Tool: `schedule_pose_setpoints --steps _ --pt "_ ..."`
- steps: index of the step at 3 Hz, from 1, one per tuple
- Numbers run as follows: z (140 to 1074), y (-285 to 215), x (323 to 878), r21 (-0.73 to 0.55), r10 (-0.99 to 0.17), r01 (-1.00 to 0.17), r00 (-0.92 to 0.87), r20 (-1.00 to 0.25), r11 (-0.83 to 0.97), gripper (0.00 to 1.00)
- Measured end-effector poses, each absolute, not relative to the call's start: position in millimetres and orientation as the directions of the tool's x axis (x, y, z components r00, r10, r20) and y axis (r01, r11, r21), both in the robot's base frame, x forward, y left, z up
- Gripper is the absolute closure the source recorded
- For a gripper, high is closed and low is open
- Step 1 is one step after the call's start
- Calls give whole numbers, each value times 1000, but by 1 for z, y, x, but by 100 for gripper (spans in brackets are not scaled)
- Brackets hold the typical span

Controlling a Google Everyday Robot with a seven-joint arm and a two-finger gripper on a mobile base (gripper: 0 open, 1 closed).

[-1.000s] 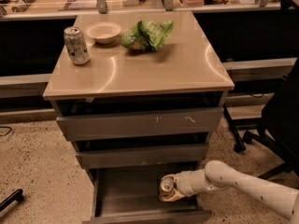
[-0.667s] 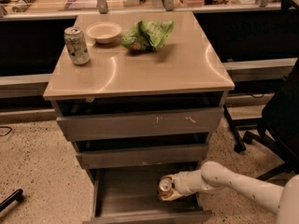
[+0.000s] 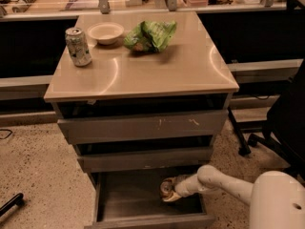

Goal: Place orange can into bottom drawer

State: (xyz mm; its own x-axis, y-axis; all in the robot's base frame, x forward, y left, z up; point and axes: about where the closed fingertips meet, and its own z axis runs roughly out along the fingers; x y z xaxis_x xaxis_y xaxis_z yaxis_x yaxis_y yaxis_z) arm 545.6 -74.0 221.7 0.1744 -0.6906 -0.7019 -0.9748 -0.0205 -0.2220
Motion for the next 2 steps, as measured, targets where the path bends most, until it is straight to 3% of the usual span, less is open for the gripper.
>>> schedule_pose_setpoints --steps 2 --pt "164 -85 566 -158 -728 -987 88 -680 28 100"
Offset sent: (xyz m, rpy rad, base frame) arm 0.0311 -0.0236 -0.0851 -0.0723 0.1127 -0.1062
